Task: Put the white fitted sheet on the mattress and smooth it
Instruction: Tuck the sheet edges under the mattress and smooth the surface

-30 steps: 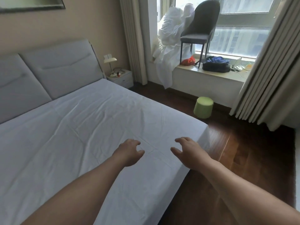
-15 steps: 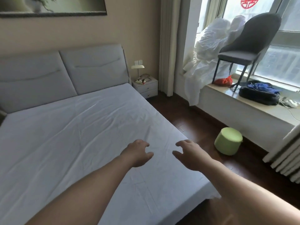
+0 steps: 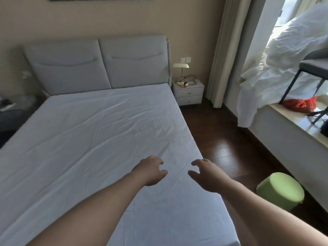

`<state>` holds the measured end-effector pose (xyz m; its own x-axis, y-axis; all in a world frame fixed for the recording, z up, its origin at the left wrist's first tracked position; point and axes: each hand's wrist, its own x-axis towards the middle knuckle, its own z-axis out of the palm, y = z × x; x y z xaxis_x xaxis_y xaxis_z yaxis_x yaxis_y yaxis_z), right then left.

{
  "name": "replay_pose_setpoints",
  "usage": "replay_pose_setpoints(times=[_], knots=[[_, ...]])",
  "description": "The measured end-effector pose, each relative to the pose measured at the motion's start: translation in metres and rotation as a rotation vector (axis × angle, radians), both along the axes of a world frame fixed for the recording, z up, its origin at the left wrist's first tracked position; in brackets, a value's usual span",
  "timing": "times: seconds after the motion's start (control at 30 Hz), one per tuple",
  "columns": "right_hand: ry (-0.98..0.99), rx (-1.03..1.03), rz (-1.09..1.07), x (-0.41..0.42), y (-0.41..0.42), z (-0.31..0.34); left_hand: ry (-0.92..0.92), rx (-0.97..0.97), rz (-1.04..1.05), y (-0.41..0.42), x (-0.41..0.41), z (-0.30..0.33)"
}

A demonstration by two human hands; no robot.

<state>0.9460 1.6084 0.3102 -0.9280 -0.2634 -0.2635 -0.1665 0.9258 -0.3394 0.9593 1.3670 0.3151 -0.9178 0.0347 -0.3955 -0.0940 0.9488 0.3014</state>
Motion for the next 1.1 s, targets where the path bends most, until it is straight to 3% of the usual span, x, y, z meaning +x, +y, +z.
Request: replay_pose_setpoints(times=[0.37,0.87,1.1], knots=[[-0.151,0.018,0.489,-0.111,0.104,-0.009,-0.048,0.008,0.487,0.141,0.021,0.006],[-0.224,0.127,0.908,-0.205,0.096,-0.063,-0.101,0.096,0.933,0.203,0.010,-0.056],[-0.261,0.095,1.162,-0.301,0.071,-0.110,-0.092,0.077,1.241,0.250,-0.069,-0.097]])
